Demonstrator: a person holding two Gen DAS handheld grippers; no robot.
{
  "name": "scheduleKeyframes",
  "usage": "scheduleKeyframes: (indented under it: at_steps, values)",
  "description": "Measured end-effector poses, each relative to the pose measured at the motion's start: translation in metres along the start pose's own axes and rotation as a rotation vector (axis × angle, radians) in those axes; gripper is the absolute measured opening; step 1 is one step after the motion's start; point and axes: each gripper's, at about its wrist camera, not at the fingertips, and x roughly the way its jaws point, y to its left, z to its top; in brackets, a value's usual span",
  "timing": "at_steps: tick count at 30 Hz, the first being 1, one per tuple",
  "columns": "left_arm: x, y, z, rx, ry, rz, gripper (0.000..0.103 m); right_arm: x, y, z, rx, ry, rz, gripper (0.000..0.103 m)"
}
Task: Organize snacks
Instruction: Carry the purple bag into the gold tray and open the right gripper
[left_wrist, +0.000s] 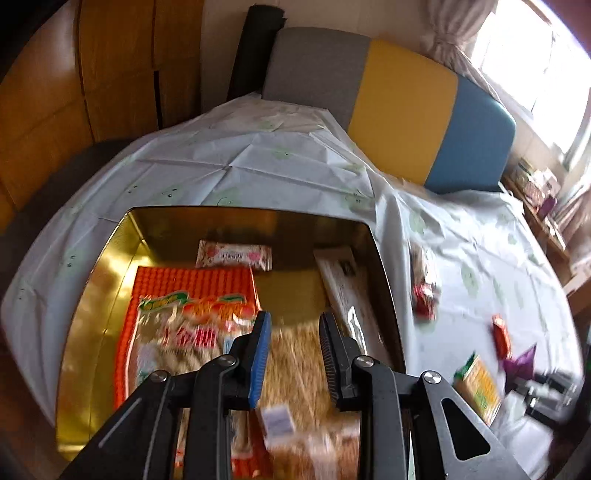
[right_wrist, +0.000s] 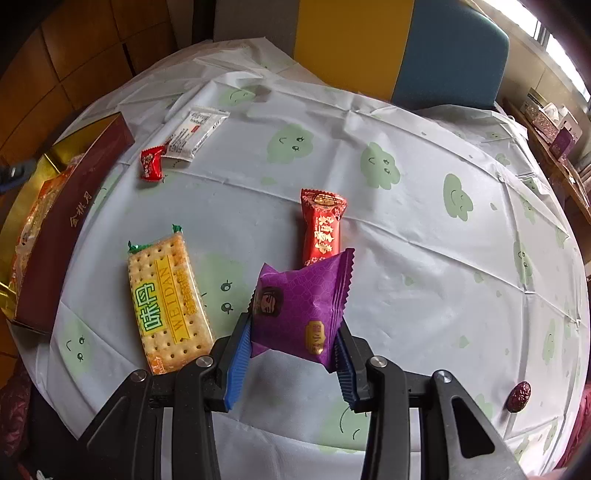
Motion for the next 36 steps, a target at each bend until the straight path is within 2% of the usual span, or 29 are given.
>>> scheduleKeyframes:
  at_steps: [5,9,16,20,30,36]
  values:
    - [-0.020,-0.009,-0.026,0.042,-0.019,0.026,0.031,-0.007,-0.004,0.001,0.021,-0.033,0.005,0.042]
    - [-0.029,-0.007,-0.038,0.018,-0.009,0.018,0.031,-0.016,-0.007,0.003,0.039,-0.075,0.028,0.042]
    - [-0.035,0.002,-0.057,0.013,0.016,0.056,0.036,-0.027,-0.004,0.004,0.046,-0.129,0.080,0.042]
    - [-0.038,0.012,-0.066,0.011,0.011,0.095,0.036,-0.026,0.002,0.003,0.026,-0.127,0.088,0.042]
    - [-0.039,0.044,-0.077,-0.064,0.027,0.105,0.036,-0.025,0.008,0.005,0.029,-0.136,0.130,0.042]
    - [-0.038,0.056,-0.081,-0.083,0.023,0.112,0.036,-0.039,0.037,0.014,-0.001,-0.154,0.180,0.042]
